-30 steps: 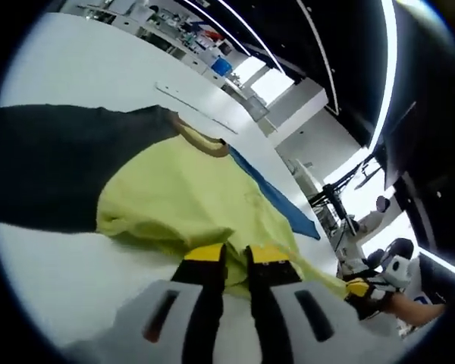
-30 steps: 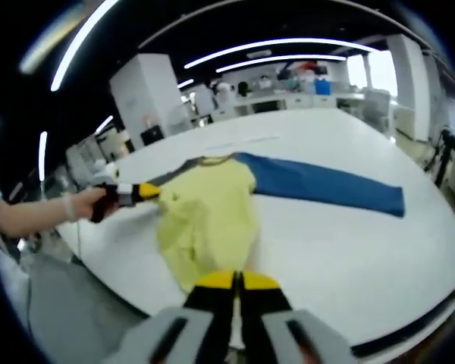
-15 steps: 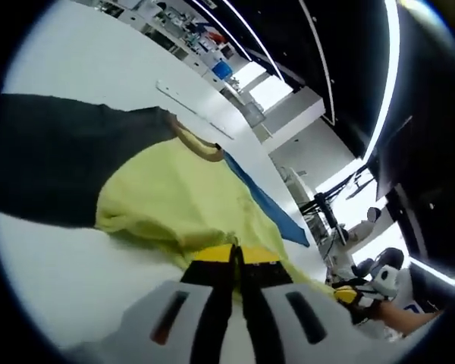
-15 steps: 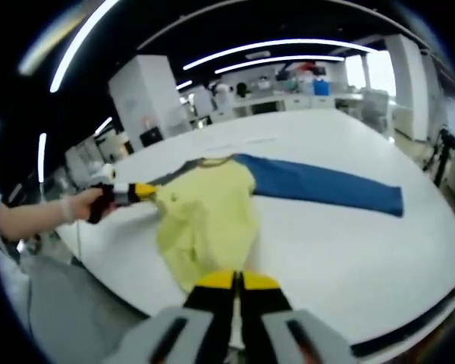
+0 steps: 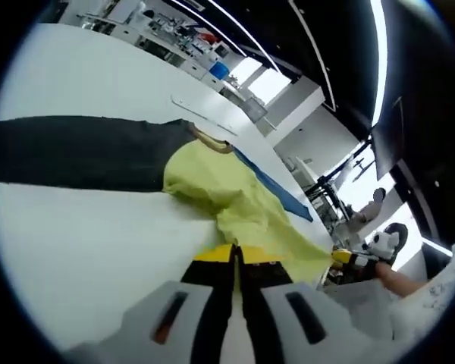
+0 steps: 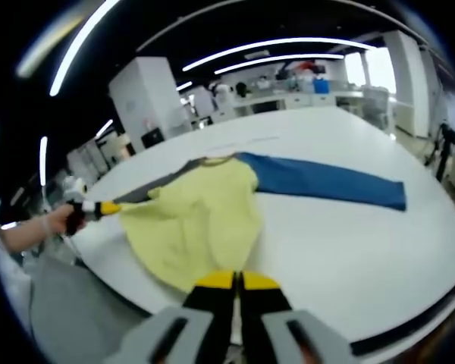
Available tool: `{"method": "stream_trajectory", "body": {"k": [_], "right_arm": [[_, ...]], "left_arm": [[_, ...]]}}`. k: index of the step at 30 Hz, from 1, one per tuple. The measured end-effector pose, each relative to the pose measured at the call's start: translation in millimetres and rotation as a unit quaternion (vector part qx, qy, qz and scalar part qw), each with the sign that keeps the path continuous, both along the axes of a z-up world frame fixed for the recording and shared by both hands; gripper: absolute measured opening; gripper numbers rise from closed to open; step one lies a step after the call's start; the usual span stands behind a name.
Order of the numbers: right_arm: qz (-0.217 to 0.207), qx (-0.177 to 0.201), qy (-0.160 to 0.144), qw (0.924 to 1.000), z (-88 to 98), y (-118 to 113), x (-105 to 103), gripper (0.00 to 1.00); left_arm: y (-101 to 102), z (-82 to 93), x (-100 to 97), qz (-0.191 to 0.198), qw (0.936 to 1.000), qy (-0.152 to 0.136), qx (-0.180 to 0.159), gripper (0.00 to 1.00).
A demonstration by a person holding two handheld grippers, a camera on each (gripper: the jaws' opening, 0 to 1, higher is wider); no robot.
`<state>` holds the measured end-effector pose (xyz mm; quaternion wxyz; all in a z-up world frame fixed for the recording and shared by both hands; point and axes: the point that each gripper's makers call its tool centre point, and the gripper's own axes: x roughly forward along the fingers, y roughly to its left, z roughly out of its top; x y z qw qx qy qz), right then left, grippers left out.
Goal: Fold the garment on the visible template until the final outline fits inside the template.
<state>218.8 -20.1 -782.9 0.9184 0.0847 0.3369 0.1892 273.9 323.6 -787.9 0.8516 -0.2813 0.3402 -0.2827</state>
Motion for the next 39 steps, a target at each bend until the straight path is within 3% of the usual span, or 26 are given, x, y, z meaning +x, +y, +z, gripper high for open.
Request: {"method": "stream_trajectory", "body": {"k": [3, 7, 10, 12, 14, 17, 21, 23, 25, 30, 39], "right_arm": [[0.003, 0.002, 0.003, 1.0, -0.3, 2.7, -2.4, 0.0], [0.006, 0.009, 0.007, 0.9999, -2.1, 5.3, -5.4, 0.0], [0.008, 0.01, 0.015, 0.9998, -6.8, 6.8, -8.5, 0.0], [0.008, 0.011, 0.02, 0.9997, -11.8, 7.0, -9.9, 0.0], [0.008, 0.008, 0.023, 0.9997, -14.3, 6.4, -10.6, 0.0], [0.004, 0.01, 0.03, 0.9995, -19.1, 4.5, -11.3, 0.0], [0.001, 0.005, 0.039, 0.9992, -22.9, 0.7, -13.2, 0.0], [-0.001, 0.005, 0.047, 0.9989, -25.3, 0.6, -15.5, 0.0], [-0.001, 0.003, 0.05, 0.9987, -28.2, -0.3, -16.5, 0.0], [-0.005, -0.001, 0.057, 0.9984, -31.8, -2.7, -18.1, 0.0], [-0.01, -0.006, 0.084, 0.9964, -49.8, -5.7, -21.1, 0.0]], "left_arm": [[4.2, -1.6, -17.7, -0.007, 0.9999, 0.007, 0.01, 0.0], [11.5, -11.1, -40.6, -0.038, 0.9976, 0.022, 0.053, 0.0], [11.3, -15.8, -54.5, -0.055, 0.9962, 0.033, 0.059, 0.0], [15.1, -26.7, -68.0, -0.063, 0.993, 0.064, 0.076, 0.0], [14.8, -32.4, -73.8, -0.07, 0.9918, 0.062, 0.087, 0.0], [12.4, -40.5, -83.7, -0.072, 0.9897, 0.09, 0.084, 0.0], [9.9, -45.5, -91.3, -0.079, 0.9876, 0.096, 0.096, 0.0], [12.3, -52.5, -98.9, -0.084, 0.9839, 0.109, 0.114, 0.0], [13.5, -57.7, -102.0, -0.089, 0.9822, 0.103, 0.129, 0.0], [16.3, -59.6, -107.5, -0.069, 0.9823, 0.123, 0.123, 0.0], [11.2, -57.9, -113.8, -0.083, 0.9796, 0.129, 0.129, 0.0]]}}
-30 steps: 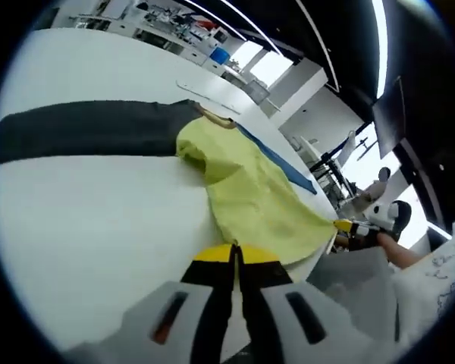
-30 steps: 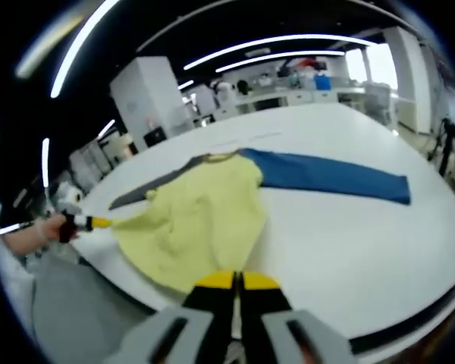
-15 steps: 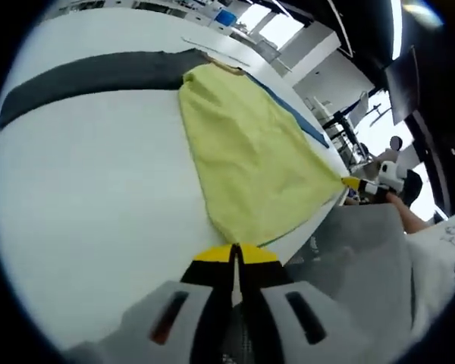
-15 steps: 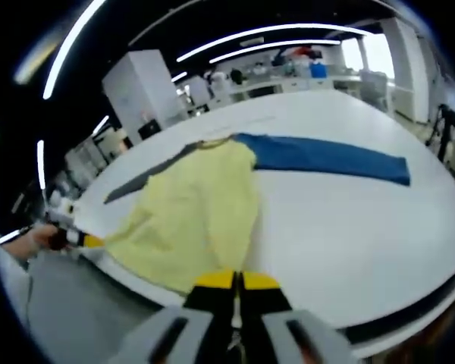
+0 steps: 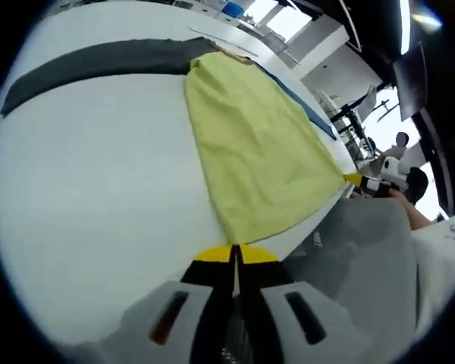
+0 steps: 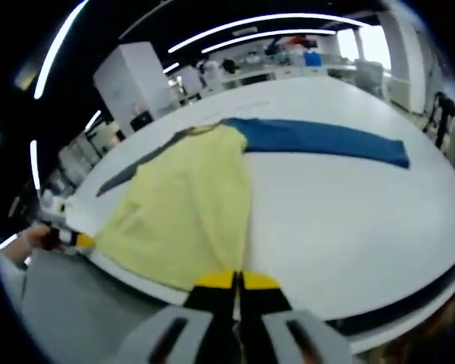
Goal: Fold the garment on the visible template until the final outline fits inside the template.
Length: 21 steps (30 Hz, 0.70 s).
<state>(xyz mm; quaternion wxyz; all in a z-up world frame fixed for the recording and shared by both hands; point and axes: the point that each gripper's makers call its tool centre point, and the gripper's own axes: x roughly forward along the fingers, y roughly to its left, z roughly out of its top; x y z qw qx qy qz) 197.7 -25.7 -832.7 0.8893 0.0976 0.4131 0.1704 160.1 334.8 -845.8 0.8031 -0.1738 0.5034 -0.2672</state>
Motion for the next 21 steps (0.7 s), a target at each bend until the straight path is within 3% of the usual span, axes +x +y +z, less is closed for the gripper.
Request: {"method": "stream_trajectory", "body": {"k": [9, 21], "right_arm": [[0.018, -0.028, 0.011, 0.9994, -13.2, -0.2, -3.5, 0.0], [0.008, -0.018, 0.01, 0.9998, -16.4, -1.6, -3.9, 0.0]], "left_arm": [[1.5, -0.5, -0.5, 0.005, 1.0, 0.004, -0.002, 0.0], [3.2, -1.0, -1.5, 0.004, 1.0, 0.008, -0.002, 0.0]]}}
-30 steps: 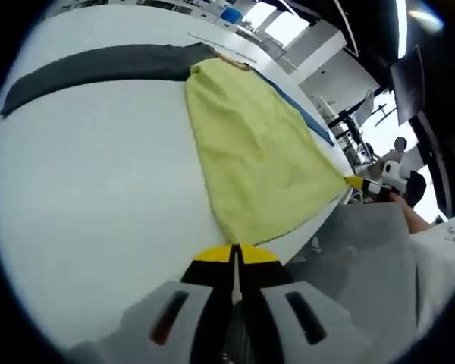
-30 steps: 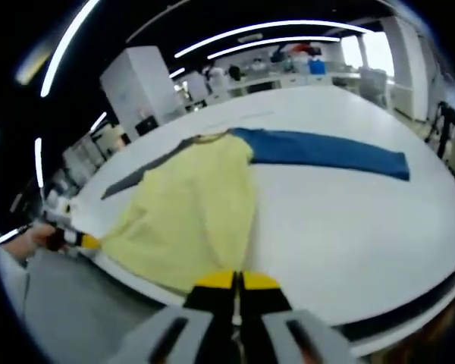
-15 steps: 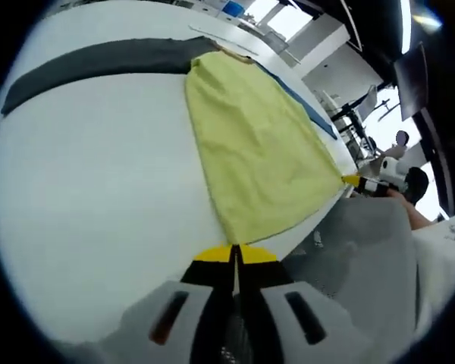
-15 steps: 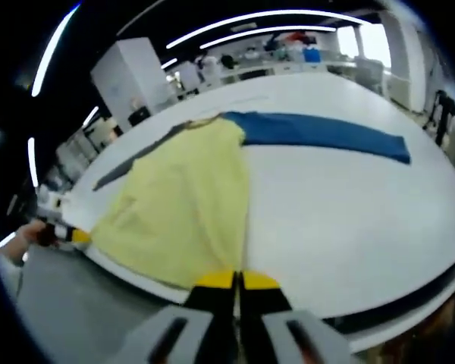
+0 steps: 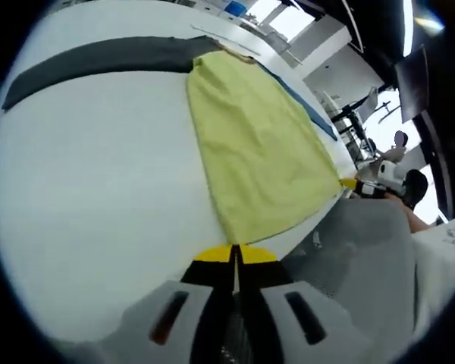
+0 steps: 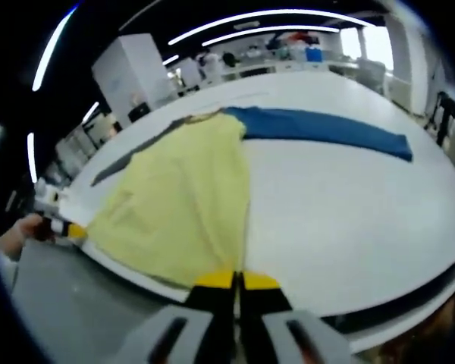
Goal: Fold the garment on the visible template until the final outline fits inside the template.
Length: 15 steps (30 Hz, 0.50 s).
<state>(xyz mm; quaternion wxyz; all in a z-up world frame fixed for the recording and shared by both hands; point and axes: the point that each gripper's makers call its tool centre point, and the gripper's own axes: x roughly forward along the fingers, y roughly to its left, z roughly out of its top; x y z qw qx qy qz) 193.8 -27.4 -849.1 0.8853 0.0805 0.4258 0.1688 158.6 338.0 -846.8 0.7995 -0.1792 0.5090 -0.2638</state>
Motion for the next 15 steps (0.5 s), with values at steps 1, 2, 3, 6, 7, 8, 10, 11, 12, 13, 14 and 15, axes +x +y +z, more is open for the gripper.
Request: {"method": "stream_trajectory", "body": {"k": [1, 2, 3, 6, 7, 8, 10, 11, 12, 13, 14, 15], "right_arm": [[0.0, 0.001, -0.001, 1.0, 0.1, 0.0, -0.2, 0.0], [-0.001, 0.002, -0.001, 1.0, 0.5, 0.4, -1.0, 0.0], [-0.002, 0.003, -0.002, 1.0, 0.6, 0.5, -1.0, 0.0], [-0.003, 0.005, -0.001, 1.0, 0.0, -0.2, -0.5, 0.0], [-0.002, 0.004, -0.001, 1.0, -0.1, -0.2, -0.4, 0.0], [0.001, 0.001, -0.002, 1.0, 0.0, 0.2, -0.5, 0.0], [0.009, -0.008, -0.005, 0.9999, 0.0, 1.6, -1.0, 0.0], [0.011, -0.01, -0.005, 0.9999, 0.0, 1.8, -1.0, 0.0], [0.015, -0.014, -0.005, 0.9998, 0.2, 1.9, -1.0, 0.0], [0.019, -0.016, -0.005, 0.9997, 0.2, 1.8, -1.1, 0.0], [0.02, -0.017, -0.004, 0.9996, 1.2, 0.9, 0.0, 0.0], [0.022, -0.019, -0.003, 0.9996, 1.5, 0.8, 0.1, 0.0]], "left_arm": [[0.2, -0.3, 0.2, -0.001, 1.0, -0.001, 0.002, 0.0], [0.3, -0.3, 0.3, -0.001, 1.0, -0.001, 0.002, 0.0], [0.0, -0.4, 0.2, -0.001, 1.0, -0.002, 0.002, 0.0], [0.4, -0.4, 0.1, 0.002, 1.0, 0.0, -0.001, 0.0], [0.3, -0.5, 0.1, 0.002, 1.0, 0.001, 0.0, 0.0], [0.3, -0.4, 0.0, -0.001, 1.0, -0.001, 0.003, 0.0], [0.7, -0.5, -0.3, -0.003, 1.0, -0.001, 0.007, 0.0], [0.6, -0.5, -0.5, -0.004, 1.0, -0.002, 0.008, 0.0], [0.6, -0.5, -0.5, -0.003, 1.0, -0.002, 0.008, 0.0], [0.5, -0.5, -0.8, -0.002, 1.0, -0.001, 0.007, 0.0], [1.1, -0.6, -0.9, -0.001, 1.0, 0.0, 0.009, 0.0], [1.2, -0.5, -0.8, 0.0, 0.9999, -0.001, 0.01, 0.0]]}}
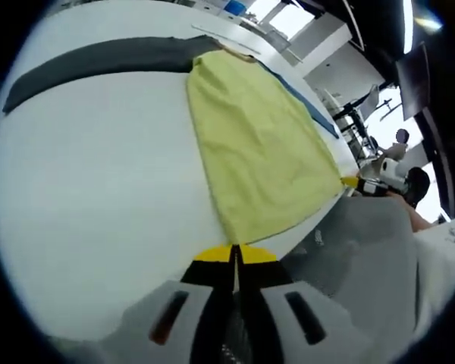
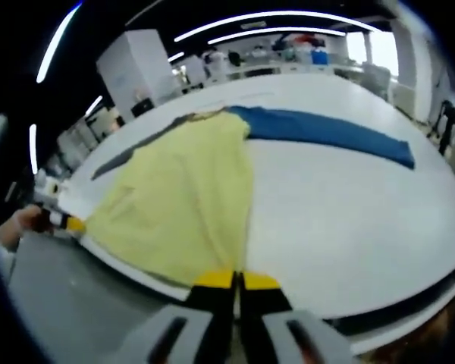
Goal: Fold the garment on the visible template until the final outline fits inside the template.
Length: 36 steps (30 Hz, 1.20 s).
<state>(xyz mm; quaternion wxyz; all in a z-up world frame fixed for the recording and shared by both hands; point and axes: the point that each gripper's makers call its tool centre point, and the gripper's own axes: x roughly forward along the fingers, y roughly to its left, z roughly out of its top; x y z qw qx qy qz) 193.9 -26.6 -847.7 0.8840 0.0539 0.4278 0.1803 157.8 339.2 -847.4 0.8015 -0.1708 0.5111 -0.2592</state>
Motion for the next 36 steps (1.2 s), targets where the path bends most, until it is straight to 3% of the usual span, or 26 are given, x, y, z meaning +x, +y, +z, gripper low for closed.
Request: {"method": "stream_trajectory", "body": {"k": [15, 19, 23, 25, 26, 28, 31, 32, 34, 36], "right_arm": [[0.017, -0.009, 0.004, 0.9998, -0.7, 1.2, -1.0, 0.0], [0.018, -0.013, 0.003, 0.9997, -0.6, -0.5, 0.0, 0.0], [0.008, -0.003, 0.002, 1.0, 0.7, 0.3, -1.2, 0.0], [0.008, 0.012, 0.002, 0.9999, 1.4, 4.5, -2.1, 0.01], [0.014, 0.022, -0.005, 0.9996, 3.1, 8.1, -2.4, 0.05], [0.017, 0.033, -0.001, 0.9993, 4.9, 11.5, -3.1, 0.1], [0.044, 0.015, -0.02, 0.9987, 9.7, 15.9, -2.6, 0.3], [0.062, -0.007, -0.052, 0.9967, 14.2, 10.9, 5.4, 0.35], [0.034, 0.032, -0.049, 0.9977, 21.8, 13.1, 7.2, 0.42], [0.018, 0.043, -0.079, 0.9958, 32.3, 9.0, 13.8, 0.56]], "left_arm": [[2.1, 0.0, -3.8, -0.02, 0.9995, -0.002, 0.025, 0.0], [2.6, -0.4, -2.7, -0.013, 0.9997, -0.002, 0.019, 0.0], [4.1, 6.7, 0.1, -0.007, 0.9996, -0.02, 0.017, 0.0], [3.0, 14.4, 4.7, 0.007, 0.9994, -0.035, 0.0, 0.0], [2.9, 16.6, 5.9, 0.01, 0.9992, -0.04, -0.004, 0.0], [2.3, 27.6, 13.3, 0.015, 0.9968, -0.078, -0.01, 0.0], [3.0, 42.0, 20.1, 0.017, 0.9918, -0.127, -0.002, 0.1], [5.3, 46.0, 23.7, 0.024, 0.9895, -0.143, 0.003, 0.15], [7.1, 52.3, 27.3, 0.026, 0.986, -0.165, 0.003, 0.26], [5.1, 61.4, 27.5, 0.025, 0.9835, -0.179, -0.002, 0.34]]}}
